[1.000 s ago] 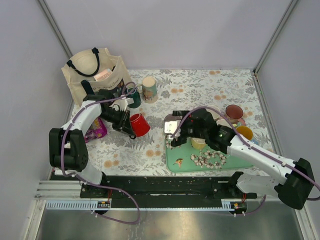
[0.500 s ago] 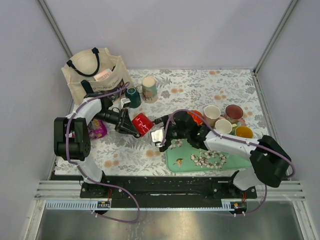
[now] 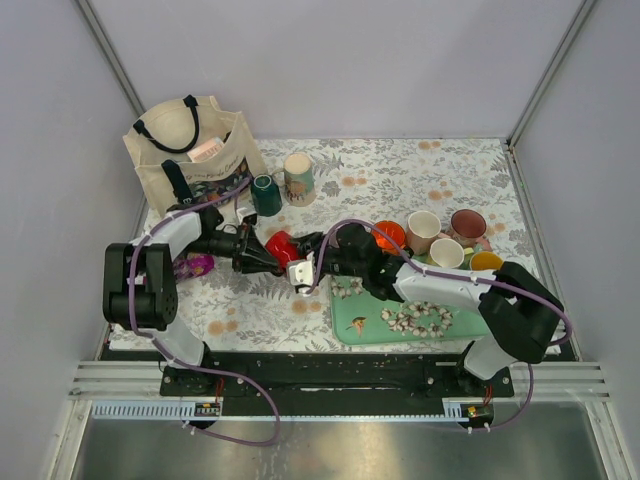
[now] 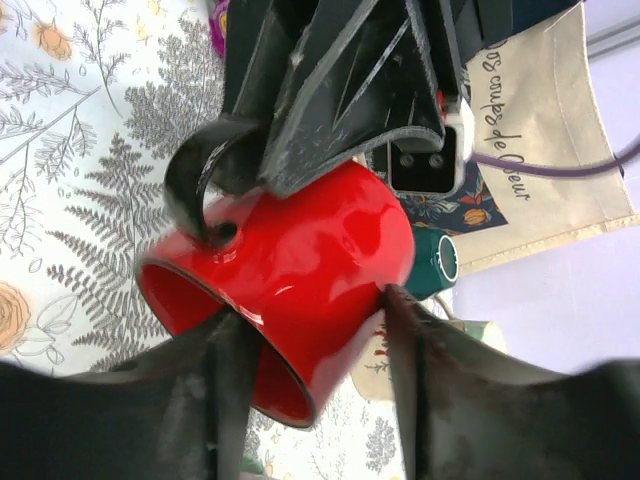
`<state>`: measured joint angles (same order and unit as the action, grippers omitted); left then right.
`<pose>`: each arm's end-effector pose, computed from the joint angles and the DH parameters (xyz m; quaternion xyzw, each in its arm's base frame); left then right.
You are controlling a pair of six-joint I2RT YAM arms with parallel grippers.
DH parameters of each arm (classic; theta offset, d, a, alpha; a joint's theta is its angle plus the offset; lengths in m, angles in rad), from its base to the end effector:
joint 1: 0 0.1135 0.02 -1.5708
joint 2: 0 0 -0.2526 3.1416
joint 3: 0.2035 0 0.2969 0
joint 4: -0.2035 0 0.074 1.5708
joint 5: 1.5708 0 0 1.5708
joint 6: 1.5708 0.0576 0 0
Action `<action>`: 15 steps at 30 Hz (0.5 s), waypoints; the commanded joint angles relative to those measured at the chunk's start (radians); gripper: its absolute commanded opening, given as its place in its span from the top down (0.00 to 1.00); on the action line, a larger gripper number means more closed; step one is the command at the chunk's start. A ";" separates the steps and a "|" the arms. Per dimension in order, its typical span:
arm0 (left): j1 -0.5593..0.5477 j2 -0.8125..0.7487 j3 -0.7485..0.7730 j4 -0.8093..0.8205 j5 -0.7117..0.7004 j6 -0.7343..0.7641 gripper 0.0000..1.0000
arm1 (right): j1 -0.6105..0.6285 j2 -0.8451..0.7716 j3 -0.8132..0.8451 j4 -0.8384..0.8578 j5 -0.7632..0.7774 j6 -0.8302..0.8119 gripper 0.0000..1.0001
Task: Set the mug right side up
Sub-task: Turn over the cup at the center of the board.
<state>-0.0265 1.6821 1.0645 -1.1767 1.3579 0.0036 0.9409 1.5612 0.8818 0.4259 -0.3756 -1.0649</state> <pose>0.2992 -0.0643 0.1610 0.0584 -0.7743 0.6230 0.0939 0.2215 0.3397 0.1981 -0.7164 0.3215 0.1101 0.6093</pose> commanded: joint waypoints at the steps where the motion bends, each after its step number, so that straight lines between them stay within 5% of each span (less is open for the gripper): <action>1: -0.001 -0.084 -0.090 0.296 0.279 -0.327 1.00 | 0.015 -0.006 0.043 0.077 0.000 0.011 0.62; 2: 0.000 -0.084 -0.100 0.313 0.271 -0.342 0.98 | 0.018 -0.006 0.045 0.070 -0.006 0.013 0.72; 4: 0.002 -0.099 -0.100 0.322 0.218 -0.346 0.71 | 0.022 -0.006 0.045 0.060 -0.003 0.029 0.97; 7: 0.010 -0.128 -0.039 0.190 0.079 -0.178 0.43 | 0.022 -0.009 0.051 0.045 0.026 0.094 1.00; 10: 0.020 -0.140 0.099 -0.004 -0.211 0.048 0.35 | 0.022 -0.016 0.078 -0.019 0.095 0.231 1.00; 15: 0.077 -0.248 0.129 0.083 -0.549 0.000 0.32 | 0.022 -0.013 0.207 -0.267 0.217 0.552 1.00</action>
<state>-0.0074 1.5551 1.1641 -1.1305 1.1084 -0.0570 0.9447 1.5688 0.9524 0.2680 -0.2443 -0.8185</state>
